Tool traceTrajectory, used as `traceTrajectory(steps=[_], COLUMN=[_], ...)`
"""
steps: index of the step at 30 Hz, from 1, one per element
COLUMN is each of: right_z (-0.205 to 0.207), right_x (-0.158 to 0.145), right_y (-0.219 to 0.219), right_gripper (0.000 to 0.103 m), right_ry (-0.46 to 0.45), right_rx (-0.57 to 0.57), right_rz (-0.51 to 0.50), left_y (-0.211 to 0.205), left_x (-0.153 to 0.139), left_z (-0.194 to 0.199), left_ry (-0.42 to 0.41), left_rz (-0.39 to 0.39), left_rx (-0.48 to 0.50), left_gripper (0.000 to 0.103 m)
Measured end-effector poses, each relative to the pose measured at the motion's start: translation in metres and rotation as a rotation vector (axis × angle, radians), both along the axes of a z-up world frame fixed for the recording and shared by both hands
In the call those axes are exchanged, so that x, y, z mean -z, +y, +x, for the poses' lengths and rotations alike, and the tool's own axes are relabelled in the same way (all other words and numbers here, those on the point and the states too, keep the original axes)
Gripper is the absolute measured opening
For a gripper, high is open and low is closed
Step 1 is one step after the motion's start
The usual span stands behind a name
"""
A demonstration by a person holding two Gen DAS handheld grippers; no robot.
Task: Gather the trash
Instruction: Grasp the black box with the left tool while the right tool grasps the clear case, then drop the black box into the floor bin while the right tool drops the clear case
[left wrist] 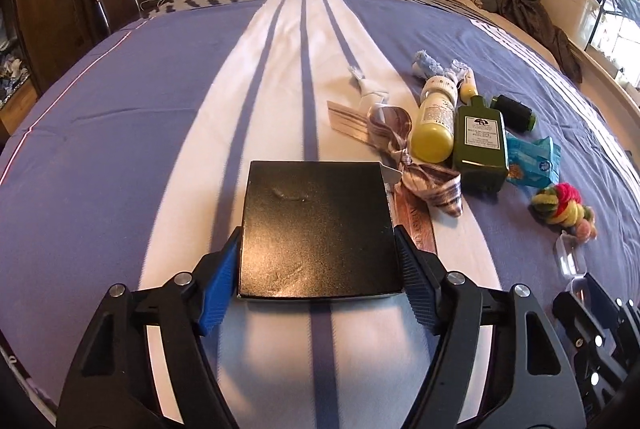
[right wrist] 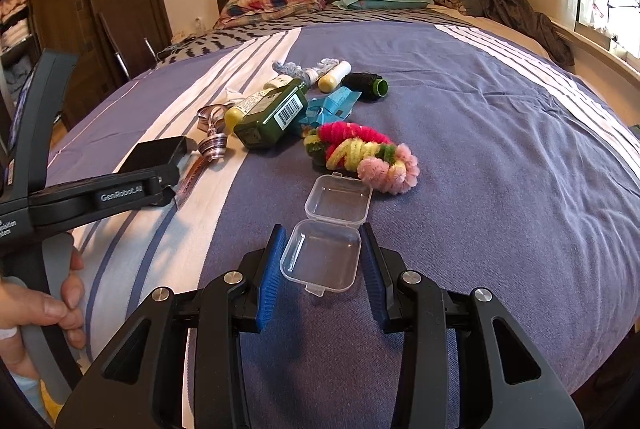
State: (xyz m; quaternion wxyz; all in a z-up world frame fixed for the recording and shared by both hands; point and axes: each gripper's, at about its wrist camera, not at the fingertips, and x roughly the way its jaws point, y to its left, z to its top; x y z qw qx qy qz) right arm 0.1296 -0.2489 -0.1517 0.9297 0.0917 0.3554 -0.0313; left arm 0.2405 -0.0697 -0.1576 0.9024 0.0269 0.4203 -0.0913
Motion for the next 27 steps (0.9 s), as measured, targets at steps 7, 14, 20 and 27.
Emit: traceTrajectory(steps=[7, 14, 20, 27], right_z=[-0.025, -0.071, -0.114, -0.156], right_x=[-0.02, -0.058, -0.072, -0.052], right_y=[0.004, 0.009, 0.008, 0.005], right_gripper=[0.038, 0.038, 0.038, 0.038], right_ry=[-0.04, -0.118, -0.132, -0.049], right_rx=[-0.016, -0.06, -0.102, -0.152], right_rz=[-0.005, 0.024, 0.039, 0.082], left_y=[0.014, 0.028, 0.039, 0.045], left_x=[-0.032, -0.073, -0.087, -0.052], left_z=[-0.044, -0.112, -0.173, -0.227], left_ry=[-0.082, -0.177, -0.218, -0.141], left_rz=[0.007, -0.013, -0.041, -0.027], left_rx=[0.006, 0.055, 0.071, 0.102], left_gripper=[0.068, 0.068, 0.069, 0.069])
